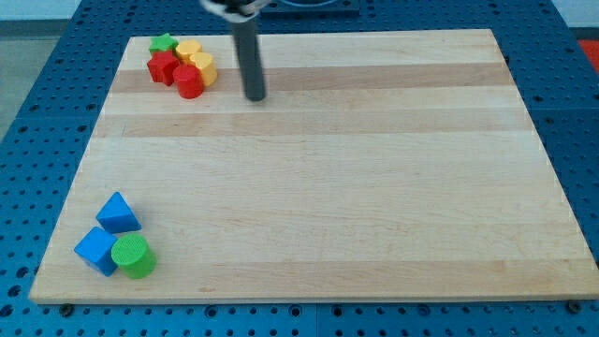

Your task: Move your arm closer to the yellow hexagon and the green star

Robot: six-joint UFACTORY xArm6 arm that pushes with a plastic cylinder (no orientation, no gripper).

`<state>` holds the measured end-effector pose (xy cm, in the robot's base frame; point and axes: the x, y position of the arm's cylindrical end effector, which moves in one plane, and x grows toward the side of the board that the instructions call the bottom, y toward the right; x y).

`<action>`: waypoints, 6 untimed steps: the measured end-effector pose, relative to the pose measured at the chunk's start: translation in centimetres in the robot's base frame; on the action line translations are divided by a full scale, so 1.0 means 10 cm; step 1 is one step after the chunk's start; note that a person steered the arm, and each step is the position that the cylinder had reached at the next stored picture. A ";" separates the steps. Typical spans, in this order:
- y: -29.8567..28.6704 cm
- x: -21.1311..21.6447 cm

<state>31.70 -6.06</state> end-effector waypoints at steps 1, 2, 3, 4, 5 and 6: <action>0.08 -0.47; -0.36 -0.87; -0.90 -1.17; -0.90 -1.19; -0.92 -1.19; -1.23 -1.19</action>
